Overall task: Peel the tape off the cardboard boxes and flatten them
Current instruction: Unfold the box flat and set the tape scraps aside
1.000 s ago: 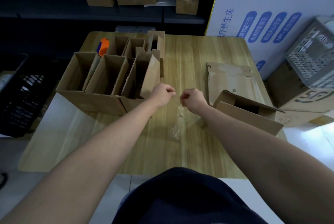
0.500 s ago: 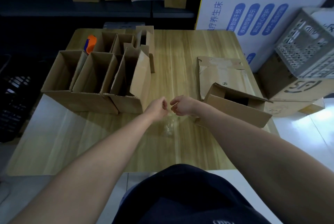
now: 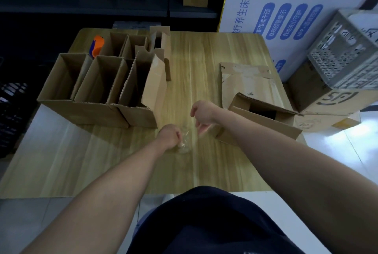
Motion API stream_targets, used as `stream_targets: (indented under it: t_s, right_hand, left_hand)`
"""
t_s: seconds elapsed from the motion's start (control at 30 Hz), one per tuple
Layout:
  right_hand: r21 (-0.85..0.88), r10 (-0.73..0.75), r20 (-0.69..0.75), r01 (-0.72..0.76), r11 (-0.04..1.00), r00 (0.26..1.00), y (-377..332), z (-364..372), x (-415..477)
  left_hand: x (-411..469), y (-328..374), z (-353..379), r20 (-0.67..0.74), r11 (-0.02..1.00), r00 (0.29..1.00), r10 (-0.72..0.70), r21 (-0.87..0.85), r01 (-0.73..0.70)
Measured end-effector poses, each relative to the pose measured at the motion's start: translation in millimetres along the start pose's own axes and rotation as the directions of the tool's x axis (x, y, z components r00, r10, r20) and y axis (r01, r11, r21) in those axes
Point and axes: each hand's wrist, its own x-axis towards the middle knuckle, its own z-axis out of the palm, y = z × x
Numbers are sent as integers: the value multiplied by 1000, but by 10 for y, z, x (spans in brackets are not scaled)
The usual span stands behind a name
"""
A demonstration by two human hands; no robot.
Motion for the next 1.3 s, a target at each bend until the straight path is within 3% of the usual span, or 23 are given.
stream_targets:
  t_s: [0.17,0.37,0.47,0.57,0.67,0.8,0.87,0.97,1.07,1.2,1.3]
  right_hand:
    - [-98,-112,-32,109,989,993,-24,-127,-54]
    - [-158,-250,-129,229,961,960,-41,-268,-116]
    - [-161,-287,-258,252,954,922,-23,-431,-168]
    - [-195,-282,-449,215,957,848,47,-642,-220]
    - [-202,-212,-589,112,973,780,272,-890,-311]
    - [-175,4,-672,-165,971,740,712,-1146,-444]
    - [-93,104,-683,-227,969,723,898,-1215,-500]
    - [59,214,-617,-227,972,757,1147,-1276,-565]
    - [88,310,-528,-312,946,790,1341,-1285,-621]
    - [197,437,-469,-391,899,768,1512,-1227,-667]
    - [230,453,-479,-391,891,752,1587,-1183,-693]
  left_hand:
    - [-7,72,-53,-98,999,995,-36,-31,33]
    - [36,250,-249,-107,998,993,51,44,-46]
    - [13,454,-419,-196,990,974,113,101,-94]
    - [-51,799,-532,-269,974,937,223,15,-227]
    - [-131,1250,-517,-260,936,930,261,-167,-310]
    - [-160,1746,-373,-260,948,943,207,-187,-259]
    - [-163,1898,-306,-229,949,954,192,-204,-240]
    - [-175,1996,-240,-149,950,970,190,-221,-220]
    - [-170,2037,-214,-112,951,979,169,-242,-192]
    - [-115,2108,-229,-53,942,991,121,-308,-132]
    - [-104,2149,-234,4,938,991,130,-325,-122]
